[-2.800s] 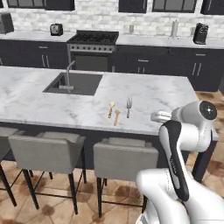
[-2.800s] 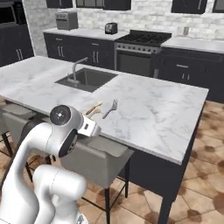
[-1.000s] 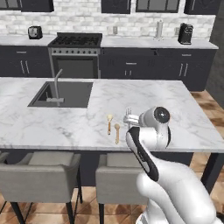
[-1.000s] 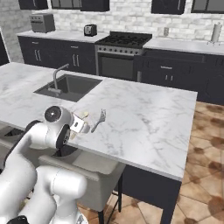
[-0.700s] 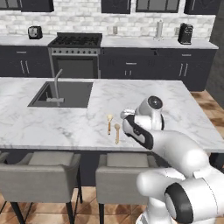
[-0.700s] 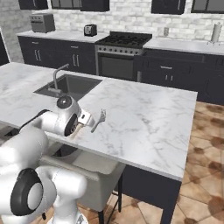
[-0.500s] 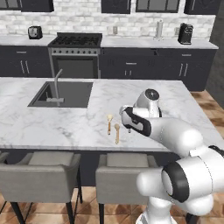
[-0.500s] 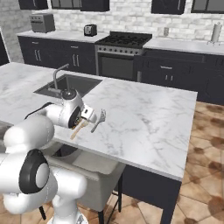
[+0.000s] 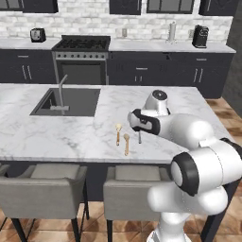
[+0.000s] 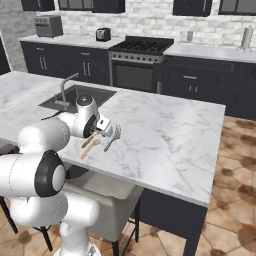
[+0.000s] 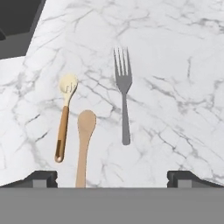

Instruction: Pick up the metallic utensils from the counter and place them in the open drawer. Make sure not to pick up any wooden utensils.

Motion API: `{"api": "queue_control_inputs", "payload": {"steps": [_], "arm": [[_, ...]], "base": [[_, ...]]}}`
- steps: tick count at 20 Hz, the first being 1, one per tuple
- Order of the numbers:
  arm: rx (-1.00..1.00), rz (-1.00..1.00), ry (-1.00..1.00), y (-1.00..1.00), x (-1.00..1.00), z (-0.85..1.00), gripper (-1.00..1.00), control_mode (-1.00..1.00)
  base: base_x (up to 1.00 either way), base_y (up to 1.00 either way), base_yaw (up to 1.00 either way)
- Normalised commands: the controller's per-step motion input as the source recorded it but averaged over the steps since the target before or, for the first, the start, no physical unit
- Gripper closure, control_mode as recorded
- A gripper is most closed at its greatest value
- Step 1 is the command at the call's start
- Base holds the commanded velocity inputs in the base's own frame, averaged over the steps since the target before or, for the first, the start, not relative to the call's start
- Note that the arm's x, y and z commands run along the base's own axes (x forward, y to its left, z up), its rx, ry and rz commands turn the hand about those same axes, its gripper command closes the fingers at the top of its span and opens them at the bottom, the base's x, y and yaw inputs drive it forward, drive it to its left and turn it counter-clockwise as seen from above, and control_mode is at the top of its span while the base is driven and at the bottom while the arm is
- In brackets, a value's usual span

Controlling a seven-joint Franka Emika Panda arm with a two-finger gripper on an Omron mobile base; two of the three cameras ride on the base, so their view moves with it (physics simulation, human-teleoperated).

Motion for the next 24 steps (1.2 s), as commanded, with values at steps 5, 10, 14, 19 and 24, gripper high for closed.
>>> {"api": "queue_control_inputs", "payload": {"steps": [5, 10, 14, 19, 24], "arm": [[-0.02, 0.00, 0.00, -0.05, 0.05, -0.39, -1.00, -1.00], [0.00, 0.00, 0.05, -0.10, 0.21, -0.36, -1.00, -1.00], [0.00, 0.00, 0.06, -0.13, 0.35, -0.32, -1.00, -1.00], [0.00, 0.00, 0.05, -0.03, 0.45, -0.34, -1.00, -1.00], [0.00, 0.00, 0.07, -0.04, 0.41, -0.33, -1.00, -1.00]], "base": [[0.00, 0.00, 0.00], [0.00, 0.00, 0.00], [0.00, 0.00, 0.00], [0.00, 0.00, 0.00], [0.00, 0.00, 0.00]]}}
